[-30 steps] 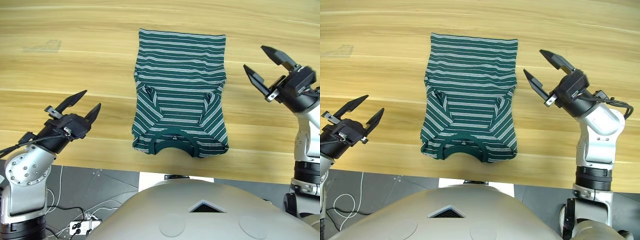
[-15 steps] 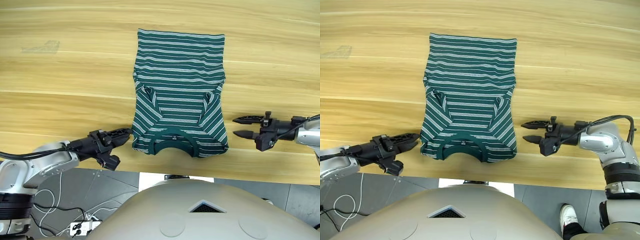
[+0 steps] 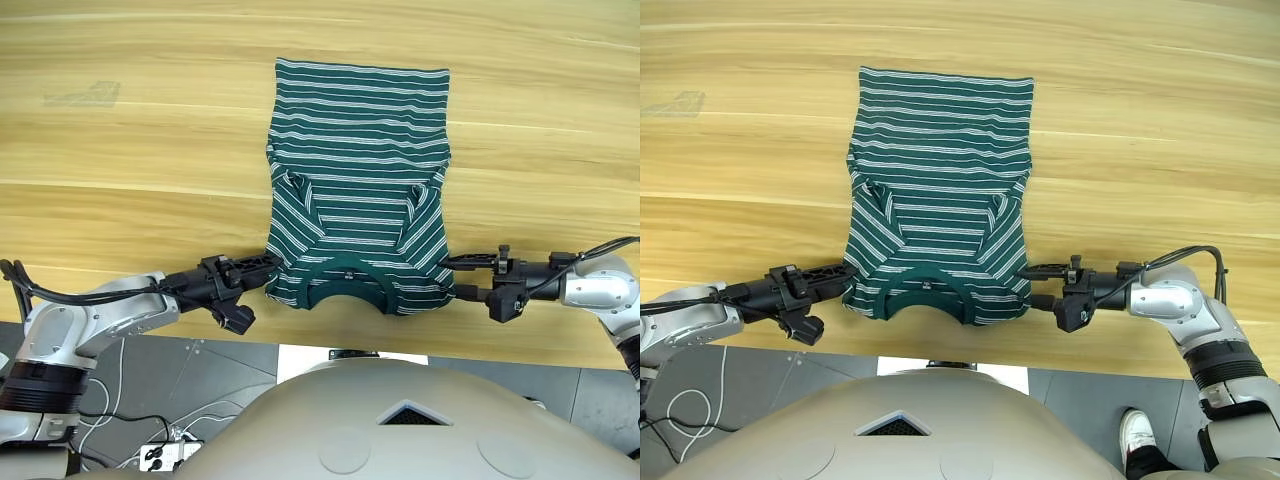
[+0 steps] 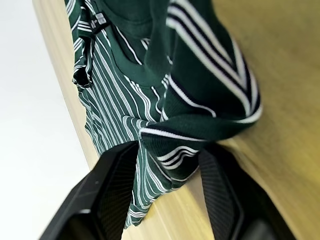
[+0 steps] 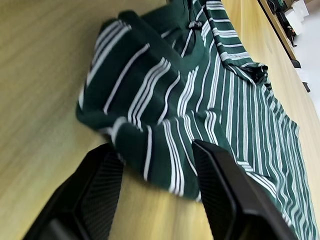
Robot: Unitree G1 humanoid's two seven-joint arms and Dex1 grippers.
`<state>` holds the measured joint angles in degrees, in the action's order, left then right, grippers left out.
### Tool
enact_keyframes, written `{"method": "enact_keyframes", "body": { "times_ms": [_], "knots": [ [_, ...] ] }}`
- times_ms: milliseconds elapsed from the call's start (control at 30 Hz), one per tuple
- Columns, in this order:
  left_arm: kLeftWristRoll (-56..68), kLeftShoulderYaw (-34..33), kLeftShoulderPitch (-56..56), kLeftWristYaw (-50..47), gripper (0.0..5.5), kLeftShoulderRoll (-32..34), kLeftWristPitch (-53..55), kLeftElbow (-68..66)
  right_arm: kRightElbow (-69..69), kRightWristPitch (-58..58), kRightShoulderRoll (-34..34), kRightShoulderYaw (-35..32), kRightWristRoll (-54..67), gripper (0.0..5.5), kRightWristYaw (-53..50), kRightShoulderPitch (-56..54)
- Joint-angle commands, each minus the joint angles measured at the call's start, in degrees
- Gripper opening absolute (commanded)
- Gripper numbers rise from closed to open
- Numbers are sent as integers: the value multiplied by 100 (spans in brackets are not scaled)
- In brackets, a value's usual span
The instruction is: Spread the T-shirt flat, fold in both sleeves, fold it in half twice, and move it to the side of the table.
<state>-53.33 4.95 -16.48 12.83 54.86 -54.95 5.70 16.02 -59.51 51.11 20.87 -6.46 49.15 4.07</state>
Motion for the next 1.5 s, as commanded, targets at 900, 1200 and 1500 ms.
{"method": "enact_keyframes", "body": {
  "times_ms": [900,1200,1500],
  "knots": [
    [-474,730,-43,-901,2,500,458,-461,-508,1427,229,476,936,2,838,74],
    [1080,42,-1027,89,1,832,1057,526,-2220,4477,768,107,2863,2,1671,772],
    [6159,-1953,-2605,3191,1,1396,3880,2551,-3345,6588,1195,-1222,4771,2,2241,976]
  ]
}}
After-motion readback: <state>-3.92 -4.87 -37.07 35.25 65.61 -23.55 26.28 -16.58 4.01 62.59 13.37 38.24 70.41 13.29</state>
